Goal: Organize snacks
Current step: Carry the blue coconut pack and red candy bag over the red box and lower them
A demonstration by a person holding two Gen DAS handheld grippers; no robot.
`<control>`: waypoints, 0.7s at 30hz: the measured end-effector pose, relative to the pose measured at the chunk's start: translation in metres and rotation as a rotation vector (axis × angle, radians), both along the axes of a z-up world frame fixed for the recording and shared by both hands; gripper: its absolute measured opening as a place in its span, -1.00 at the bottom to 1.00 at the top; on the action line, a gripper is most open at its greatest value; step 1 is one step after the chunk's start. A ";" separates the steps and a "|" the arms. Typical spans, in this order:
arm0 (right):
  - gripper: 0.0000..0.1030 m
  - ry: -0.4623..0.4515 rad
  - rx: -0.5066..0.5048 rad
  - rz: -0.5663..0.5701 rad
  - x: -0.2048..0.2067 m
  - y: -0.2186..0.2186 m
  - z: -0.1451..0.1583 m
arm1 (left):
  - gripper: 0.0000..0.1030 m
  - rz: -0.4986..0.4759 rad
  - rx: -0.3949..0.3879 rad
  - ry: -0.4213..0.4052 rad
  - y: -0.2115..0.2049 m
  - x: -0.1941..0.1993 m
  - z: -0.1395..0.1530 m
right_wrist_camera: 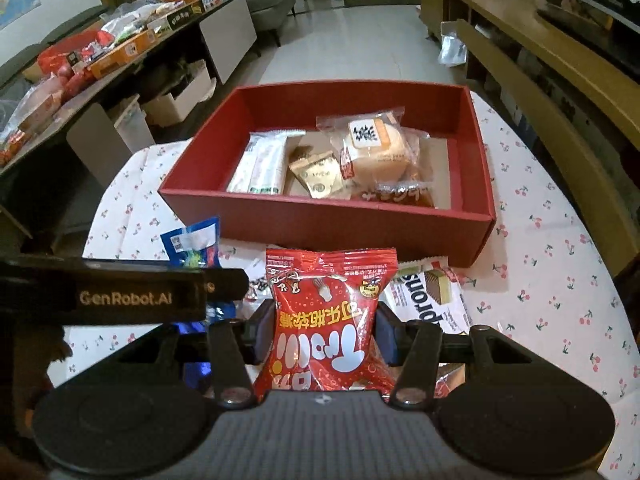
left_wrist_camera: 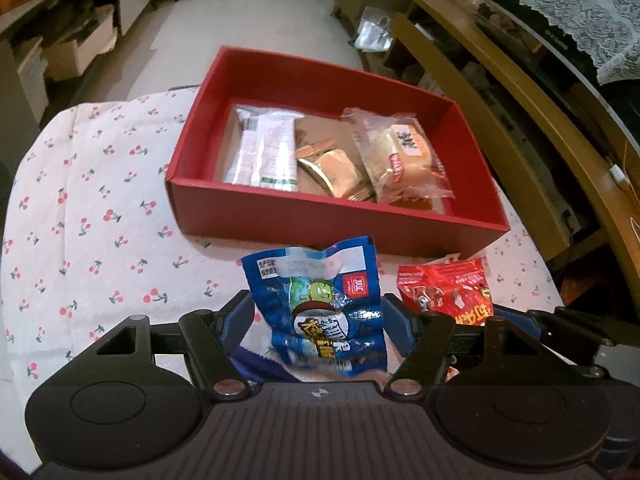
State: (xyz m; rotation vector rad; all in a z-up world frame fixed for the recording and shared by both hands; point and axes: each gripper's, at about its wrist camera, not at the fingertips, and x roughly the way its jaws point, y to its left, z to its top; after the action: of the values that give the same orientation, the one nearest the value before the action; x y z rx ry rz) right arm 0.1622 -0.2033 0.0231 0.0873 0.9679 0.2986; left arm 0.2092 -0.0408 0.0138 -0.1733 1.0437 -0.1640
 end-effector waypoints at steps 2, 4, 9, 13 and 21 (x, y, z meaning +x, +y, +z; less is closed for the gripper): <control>0.11 -0.010 0.006 -0.002 0.001 -0.002 0.003 | 0.46 -0.004 0.001 -0.014 -0.003 0.000 0.004; 0.11 -0.021 0.012 -0.004 0.002 -0.003 0.006 | 0.46 -0.007 0.000 -0.029 -0.006 0.000 0.009; 0.11 -0.041 0.030 -0.011 0.005 -0.008 0.013 | 0.46 -0.012 -0.006 -0.055 -0.011 0.003 0.017; 0.11 -0.057 0.041 -0.013 0.006 -0.011 0.019 | 0.45 -0.011 -0.012 -0.069 -0.015 0.005 0.022; 0.11 -0.081 0.055 -0.029 0.013 -0.016 0.027 | 0.45 -0.010 -0.003 -0.100 -0.021 0.012 0.032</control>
State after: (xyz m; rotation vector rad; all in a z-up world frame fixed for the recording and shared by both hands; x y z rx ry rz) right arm 0.1756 -0.2194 0.0500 0.1389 0.8771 0.2998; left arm 0.2212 -0.0617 0.0455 -0.1610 0.9449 -0.1816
